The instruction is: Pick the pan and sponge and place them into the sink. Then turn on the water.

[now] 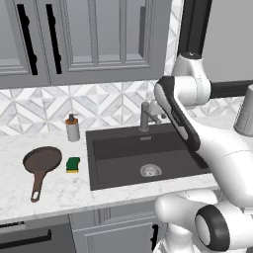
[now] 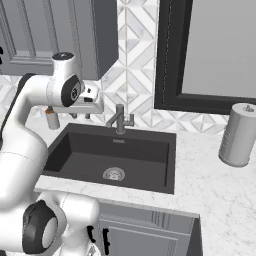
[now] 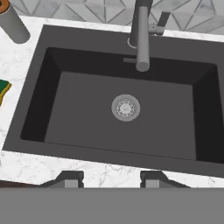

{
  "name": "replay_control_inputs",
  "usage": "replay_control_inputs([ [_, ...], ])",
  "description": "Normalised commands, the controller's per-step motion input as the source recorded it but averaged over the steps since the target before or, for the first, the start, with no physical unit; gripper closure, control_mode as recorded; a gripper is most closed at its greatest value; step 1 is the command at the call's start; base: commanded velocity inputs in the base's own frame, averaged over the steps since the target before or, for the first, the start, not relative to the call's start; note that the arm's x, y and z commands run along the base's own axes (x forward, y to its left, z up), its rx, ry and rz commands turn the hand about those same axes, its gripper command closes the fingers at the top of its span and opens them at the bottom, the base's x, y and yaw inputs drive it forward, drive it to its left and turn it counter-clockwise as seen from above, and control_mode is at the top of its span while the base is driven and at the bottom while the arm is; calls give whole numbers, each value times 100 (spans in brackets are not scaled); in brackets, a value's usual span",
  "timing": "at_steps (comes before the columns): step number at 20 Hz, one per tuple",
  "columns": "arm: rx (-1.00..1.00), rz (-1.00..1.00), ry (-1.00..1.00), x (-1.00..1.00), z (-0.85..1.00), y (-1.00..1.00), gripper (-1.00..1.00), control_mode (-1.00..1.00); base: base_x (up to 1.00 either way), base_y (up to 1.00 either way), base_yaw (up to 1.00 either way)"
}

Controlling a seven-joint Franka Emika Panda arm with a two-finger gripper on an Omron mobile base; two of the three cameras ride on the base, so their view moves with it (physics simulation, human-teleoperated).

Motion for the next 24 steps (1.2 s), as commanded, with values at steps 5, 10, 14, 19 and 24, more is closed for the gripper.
replay_control_inputs([
  [5,-1,3,0,-26,-5,7,-100,-100,0,0,0],
  [10,-2,7,-5,-75,-17,59,-100,-100,0,0,0],
  [14,0,9,6,-86,-29,59,-100,-100,0,0,0],
  [19,1,8,18,-69,-33,72,-100,-100,0,0,0],
  [24,3,0,14,-25,-44,98,-100,-100,0,0,0],
])
